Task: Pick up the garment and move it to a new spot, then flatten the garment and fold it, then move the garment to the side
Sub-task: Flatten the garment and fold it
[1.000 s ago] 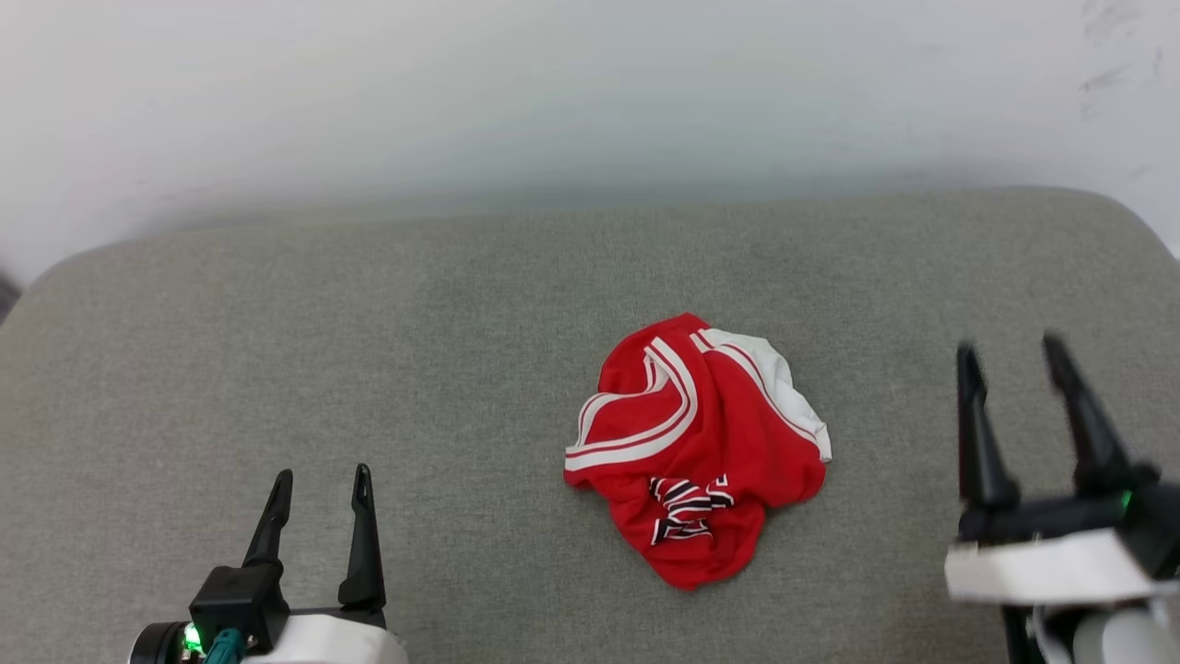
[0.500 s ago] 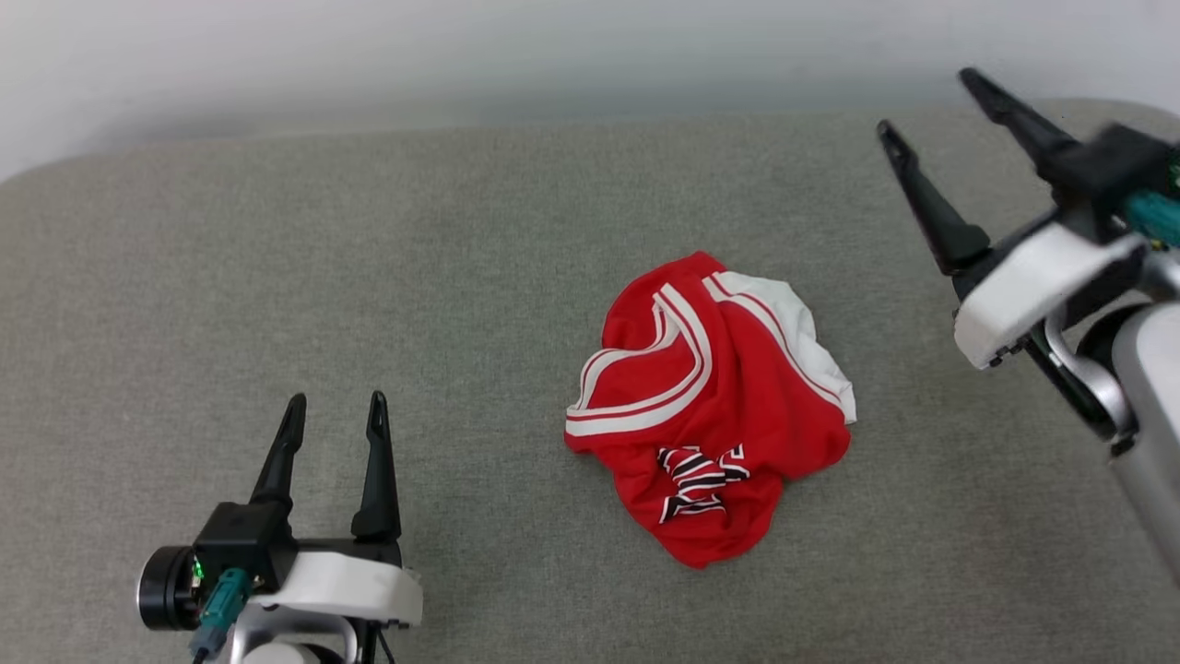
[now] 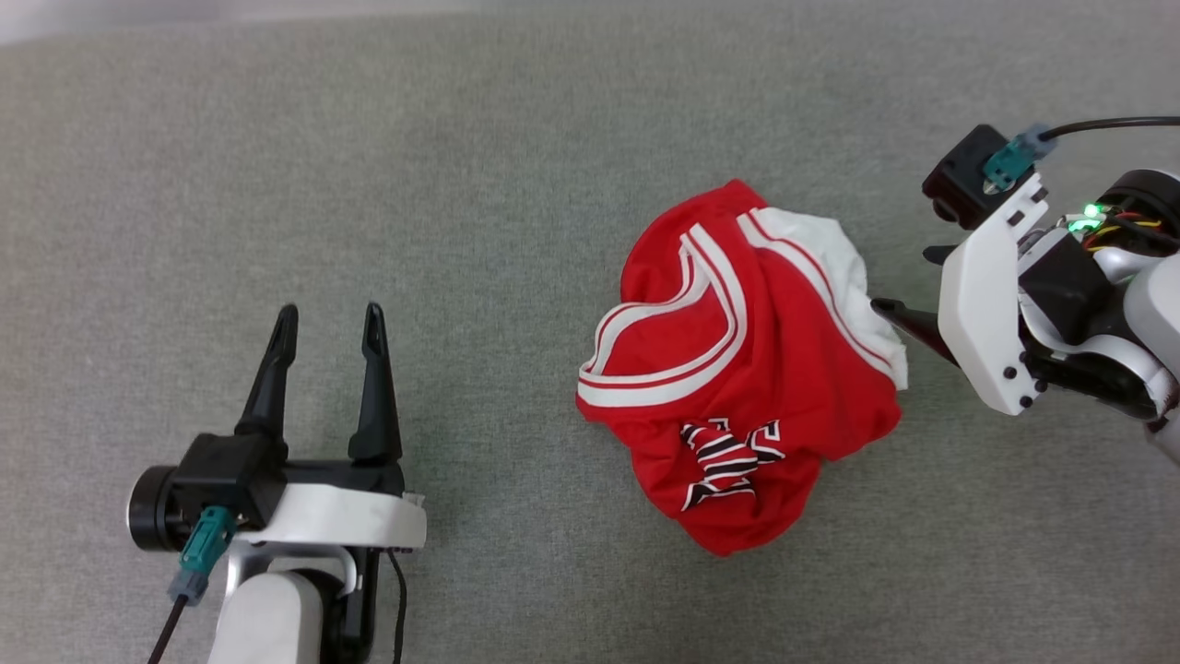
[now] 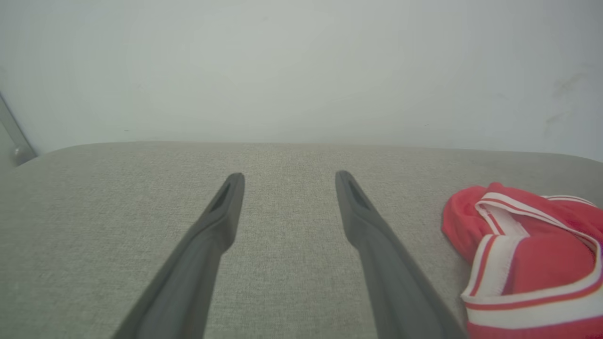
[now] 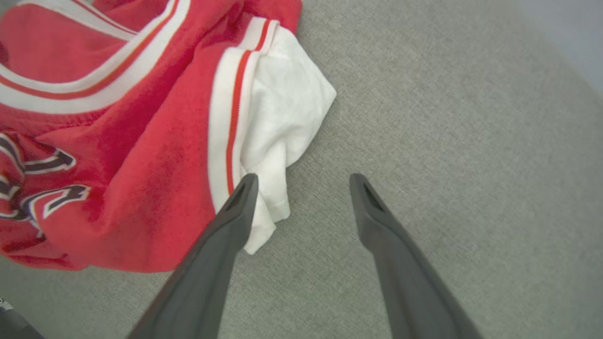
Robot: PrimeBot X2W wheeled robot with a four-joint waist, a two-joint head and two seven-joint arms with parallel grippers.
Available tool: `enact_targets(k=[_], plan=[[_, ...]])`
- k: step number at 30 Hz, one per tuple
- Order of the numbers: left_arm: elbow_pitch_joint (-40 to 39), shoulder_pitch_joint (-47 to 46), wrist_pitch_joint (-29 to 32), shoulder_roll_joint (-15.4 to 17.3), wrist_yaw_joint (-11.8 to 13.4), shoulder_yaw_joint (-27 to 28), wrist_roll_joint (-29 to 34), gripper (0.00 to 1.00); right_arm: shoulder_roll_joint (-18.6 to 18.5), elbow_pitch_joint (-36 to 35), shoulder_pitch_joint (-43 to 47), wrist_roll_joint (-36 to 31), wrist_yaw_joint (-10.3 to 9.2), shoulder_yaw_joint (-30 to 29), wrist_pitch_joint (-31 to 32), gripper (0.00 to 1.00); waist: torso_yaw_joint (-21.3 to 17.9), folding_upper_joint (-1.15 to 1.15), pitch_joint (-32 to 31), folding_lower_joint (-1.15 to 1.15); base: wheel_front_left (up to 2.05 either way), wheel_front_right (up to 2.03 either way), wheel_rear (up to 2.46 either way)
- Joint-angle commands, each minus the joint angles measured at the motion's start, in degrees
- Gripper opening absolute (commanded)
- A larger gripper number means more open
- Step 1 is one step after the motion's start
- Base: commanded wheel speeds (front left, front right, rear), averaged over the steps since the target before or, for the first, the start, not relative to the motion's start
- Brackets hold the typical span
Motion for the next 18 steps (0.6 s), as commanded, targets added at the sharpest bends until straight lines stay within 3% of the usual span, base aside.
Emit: enact_targets(k=[1, 10, 14, 15, 16, 18], plan=[[-0.47, -1.11, -0.14, -0.04, -0.05, -0.32, -0.13, 1.0, 0.53, 1.07, -1.56, 0.19, -0.04, 1.12, 0.05, 1.0, 0.8, 0.0, 2.42, -0.01, 0.0, 0.0, 0.0], [-0.86, -3.8, -0.14, -0.02, 0.51, -1.2, -0.94, 1.0, 3.59, 9.05, 1.49, 3.09, -0.02, 12.72, -2.12, 1.0, 1.9, 0.0, 5.89, -0.01, 0.0, 0.0, 0.0], [-0.57, -3.76, -0.14, -0.03, 0.73, -0.85, -1.02, 1.0, 3.96, 10.34, 1.15, 4.03, -0.03, 14.92, -5.02, 1.0, 1.65, 0.0, 5.4, -0.01, 0.0, 0.0, 0.0], [-0.41, -3.49, -0.14, -0.03, 0.76, -0.75, -1.05, 1.0, 3.96, 10.43, 0.42, 3.97, -0.03, 15.23, -6.58, 0.05, 1.5, 0.0, 5.0, -0.01, 0.0, 0.0, 0.0], [-0.21, -3.12, -0.14, -0.03, 0.75, -0.69, -1.03, 1.0, 3.94, 10.57, -0.33, 4.16, -0.03, 15.35, -7.95, 0.0, 1.34, 0.0, 4.45, -0.01, 0.0, 0.0, 0.0], [0.07, -2.39, -0.14, -0.03, 0.8, -0.71, -1.12, 1.0, 3.53, 10.53, -1.99, 4.28, -0.06, 15.33, -11.08, 0.0, 0.96, 0.0, 3.04, -0.01, 0.0, 0.0, 0.0]])
